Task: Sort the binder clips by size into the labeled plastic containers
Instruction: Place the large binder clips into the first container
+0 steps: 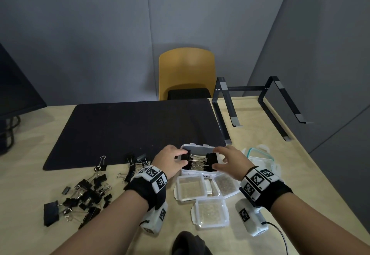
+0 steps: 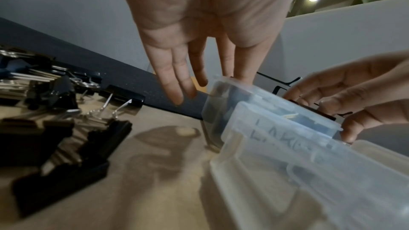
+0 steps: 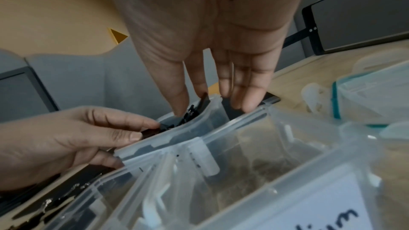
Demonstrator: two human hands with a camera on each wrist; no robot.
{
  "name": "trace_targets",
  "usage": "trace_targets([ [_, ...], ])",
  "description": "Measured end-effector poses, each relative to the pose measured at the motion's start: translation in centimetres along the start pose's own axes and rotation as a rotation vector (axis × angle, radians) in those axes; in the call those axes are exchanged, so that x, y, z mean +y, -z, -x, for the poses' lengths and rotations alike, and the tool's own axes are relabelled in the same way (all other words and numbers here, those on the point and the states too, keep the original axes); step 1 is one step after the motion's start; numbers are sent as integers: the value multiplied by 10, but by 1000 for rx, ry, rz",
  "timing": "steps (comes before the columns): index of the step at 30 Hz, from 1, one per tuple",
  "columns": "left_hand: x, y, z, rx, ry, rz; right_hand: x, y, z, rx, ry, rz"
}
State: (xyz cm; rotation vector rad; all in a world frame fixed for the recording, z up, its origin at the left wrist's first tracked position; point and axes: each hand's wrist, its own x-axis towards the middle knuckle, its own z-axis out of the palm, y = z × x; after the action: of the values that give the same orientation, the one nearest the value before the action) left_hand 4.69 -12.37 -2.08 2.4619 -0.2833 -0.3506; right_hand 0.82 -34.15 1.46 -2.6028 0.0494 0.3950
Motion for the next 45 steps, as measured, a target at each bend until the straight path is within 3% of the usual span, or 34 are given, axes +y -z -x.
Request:
trace_targets([
  [8, 4, -7, 0, 59, 22, 12, -6, -7, -5, 23, 12, -6],
  [24, 7, -6, 1, 10, 33, 32, -12, -10, -3, 27, 12, 102],
  [31, 5, -4, 12, -11, -8, 74, -14, -12, 1, 104, 26, 108],
  [36, -2, 6, 27, 55, 16, 141, -33, -24, 4, 228, 45, 184],
  [45, -60, 44, 73, 72, 131, 165, -94, -56, 7, 153, 214, 1],
])
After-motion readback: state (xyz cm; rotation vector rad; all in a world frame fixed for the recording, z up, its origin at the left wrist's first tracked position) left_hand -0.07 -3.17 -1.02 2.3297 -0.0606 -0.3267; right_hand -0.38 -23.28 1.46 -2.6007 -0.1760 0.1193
